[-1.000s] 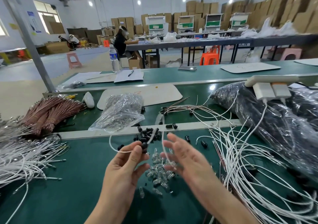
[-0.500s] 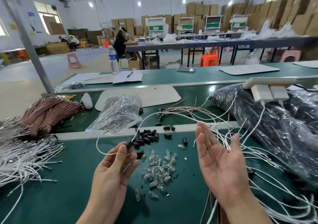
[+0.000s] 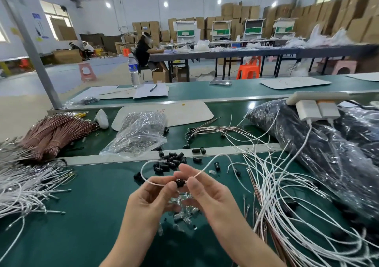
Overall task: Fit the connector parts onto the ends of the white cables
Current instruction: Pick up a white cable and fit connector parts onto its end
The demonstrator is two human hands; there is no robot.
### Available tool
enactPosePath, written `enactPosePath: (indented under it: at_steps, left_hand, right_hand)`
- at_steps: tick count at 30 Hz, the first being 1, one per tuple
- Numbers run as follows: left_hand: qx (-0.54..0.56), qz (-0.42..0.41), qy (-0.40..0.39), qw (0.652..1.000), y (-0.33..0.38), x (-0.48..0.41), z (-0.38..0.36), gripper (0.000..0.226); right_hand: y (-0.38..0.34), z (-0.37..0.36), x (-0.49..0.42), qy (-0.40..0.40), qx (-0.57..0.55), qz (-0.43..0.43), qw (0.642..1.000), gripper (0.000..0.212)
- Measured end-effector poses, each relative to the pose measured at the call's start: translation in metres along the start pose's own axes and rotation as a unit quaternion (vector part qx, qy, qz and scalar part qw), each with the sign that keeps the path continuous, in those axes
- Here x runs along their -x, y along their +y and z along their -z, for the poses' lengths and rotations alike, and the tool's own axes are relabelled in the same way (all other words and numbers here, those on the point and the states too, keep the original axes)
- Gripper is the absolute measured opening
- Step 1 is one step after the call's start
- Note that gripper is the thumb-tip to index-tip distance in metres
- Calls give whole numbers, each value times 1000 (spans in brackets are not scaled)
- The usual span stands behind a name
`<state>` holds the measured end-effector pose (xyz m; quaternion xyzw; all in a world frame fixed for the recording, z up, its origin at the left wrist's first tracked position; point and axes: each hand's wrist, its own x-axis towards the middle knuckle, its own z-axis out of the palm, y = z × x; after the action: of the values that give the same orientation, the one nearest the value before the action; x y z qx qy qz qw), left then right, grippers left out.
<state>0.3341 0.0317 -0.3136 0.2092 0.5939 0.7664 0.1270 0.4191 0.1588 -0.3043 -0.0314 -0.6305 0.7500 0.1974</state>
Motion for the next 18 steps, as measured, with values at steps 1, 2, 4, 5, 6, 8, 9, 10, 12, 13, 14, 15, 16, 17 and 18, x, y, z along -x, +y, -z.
enactPosePath:
  at_steps: [1, 2, 4, 5, 6, 8, 9, 10, 12, 13, 14, 15, 16, 17, 18]
  left_hand:
    - [-5, -3, -4, 1000, 1, 1, -1, 14]
    - [-11, -6, -7, 1000, 2, 1, -2, 15]
    - [-22, -11, -12, 1000, 4, 3, -6, 21]
    - [-23, -11, -17, 1000, 6, 4, -9, 24]
    - [-25, -3, -31, 999, 7, 6, -12, 28]
    - [-67, 32, -70, 995, 8, 10, -19, 35]
    - [-122, 47, -96, 987, 9, 12, -24, 31]
    - [-200, 51, -127, 970, 8, 14, -29, 20]
    - [-355, 32, -196, 914, 7, 19, -45, 9]
    - [-411, 19, -219, 885, 6, 22, -55, 15]
    - [-449, 9, -238, 861, 6, 24, -66, 20]
    - [-481, 2, -248, 841, 6, 25, -77, 25]
    - [-516, -4, -253, 819, 6, 26, -88, 29]
    - [-554, -4, -254, 793, 6, 25, -97, 33]
    - [-589, 4, -254, 767, 5, 23, -105, 36]
  right_hand:
    - [0, -1, 1, 16, 34, 24, 999, 30]
    - [0, -2, 1, 31, 61, 46, 997, 24]
    - [-1, -2, 1, 50, 86, 67, 993, 18]
    - [-2, 0, 1, 57, 86, 73, 992, 17]
    - [-5, 4, 1, 67, 78, 81, 991, 16]
    - [-17, 13, -2, 104, 40, 96, 989, 17]
    - [-25, 20, -4, 131, 13, 101, 986, 17]
    - [-35, 27, -6, 157, -9, 103, 982, 18]
    - [-54, 42, -9, 191, -15, 113, 975, 21]
    - [-64, 48, -10, 195, -3, 121, 973, 22]
    - [-75, 52, -11, 196, 13, 133, 971, 22]
    - [-87, 55, -13, 194, 32, 148, 969, 23]
    - [-99, 57, -14, 186, 52, 162, 968, 24]
    - [-113, 57, -17, 165, 71, 173, 968, 26]
    - [-126, 57, -21, 137, 87, 179, 970, 28]
